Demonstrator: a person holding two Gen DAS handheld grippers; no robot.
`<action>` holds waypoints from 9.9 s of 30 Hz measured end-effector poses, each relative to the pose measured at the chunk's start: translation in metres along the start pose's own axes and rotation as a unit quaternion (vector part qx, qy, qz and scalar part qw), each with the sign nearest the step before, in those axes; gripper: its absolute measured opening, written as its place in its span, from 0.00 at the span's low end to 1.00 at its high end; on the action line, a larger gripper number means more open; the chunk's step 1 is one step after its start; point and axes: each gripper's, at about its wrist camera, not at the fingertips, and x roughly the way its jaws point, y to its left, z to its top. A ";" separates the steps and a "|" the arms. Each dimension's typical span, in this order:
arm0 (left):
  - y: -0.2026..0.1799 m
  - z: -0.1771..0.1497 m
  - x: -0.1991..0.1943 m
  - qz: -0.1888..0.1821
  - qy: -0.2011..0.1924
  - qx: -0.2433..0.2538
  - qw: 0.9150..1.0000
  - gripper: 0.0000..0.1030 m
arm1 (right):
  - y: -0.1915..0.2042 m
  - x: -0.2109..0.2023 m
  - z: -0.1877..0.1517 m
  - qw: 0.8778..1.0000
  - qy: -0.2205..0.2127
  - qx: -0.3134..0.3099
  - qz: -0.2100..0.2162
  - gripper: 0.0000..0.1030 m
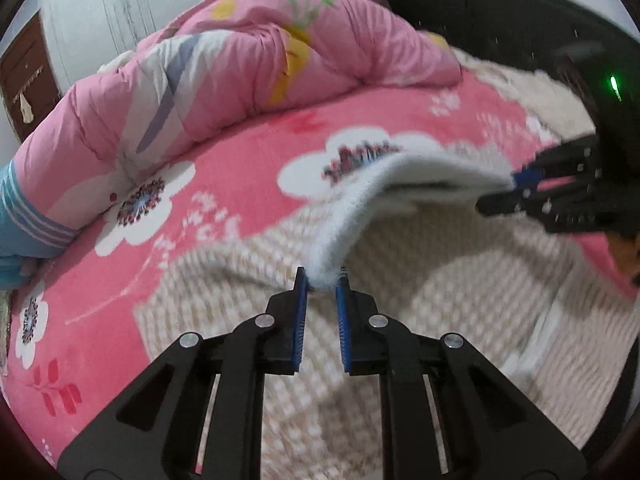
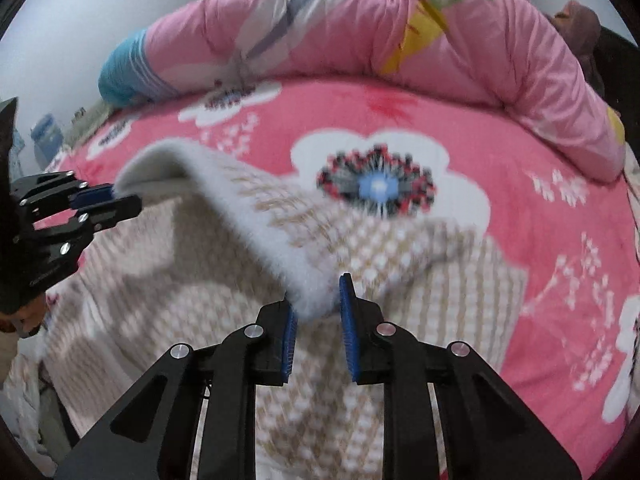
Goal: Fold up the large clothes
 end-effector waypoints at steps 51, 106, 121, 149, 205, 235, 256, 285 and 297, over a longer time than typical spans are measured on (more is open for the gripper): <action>0.036 0.008 0.048 -0.065 -0.002 -0.085 0.994 0.17 | -0.016 -0.013 0.011 0.999 -0.030 0.040 -0.006 0.39; -0.032 -0.171 -0.065 0.091 0.082 -0.214 0.969 0.93 | 0.091 -0.039 -0.178 0.997 -0.015 0.068 -0.035 0.94; -0.030 -0.170 -0.058 0.088 0.092 -0.221 0.967 0.93 | 0.088 -0.037 -0.179 0.997 -0.011 0.075 -0.029 0.94; -0.028 -0.170 -0.061 0.089 0.094 -0.227 0.965 0.93 | 0.088 -0.036 -0.179 0.996 -0.012 0.079 -0.028 0.94; -0.035 -0.164 -0.066 0.097 0.094 -0.215 0.967 0.94 | 0.106 -0.031 -0.156 0.996 -0.048 0.072 -0.007 0.82; 0.055 -0.199 -0.103 0.017 -0.037 -0.233 0.972 0.47 | 0.106 -0.026 -0.154 0.997 -0.043 0.069 -0.005 0.84; 0.075 -0.178 -0.076 -0.108 0.018 -0.238 0.965 0.44 | 0.106 -0.026 -0.155 0.997 -0.045 0.068 -0.007 0.84; 0.011 -0.174 -0.071 0.090 0.058 -0.159 0.981 0.43 | -0.032 -0.061 -0.142 0.980 -0.079 0.168 -0.069 0.55; 0.011 -0.174 -0.071 0.091 0.060 -0.159 0.981 0.43 | -0.022 -0.067 -0.171 0.984 -0.035 0.170 -0.027 0.50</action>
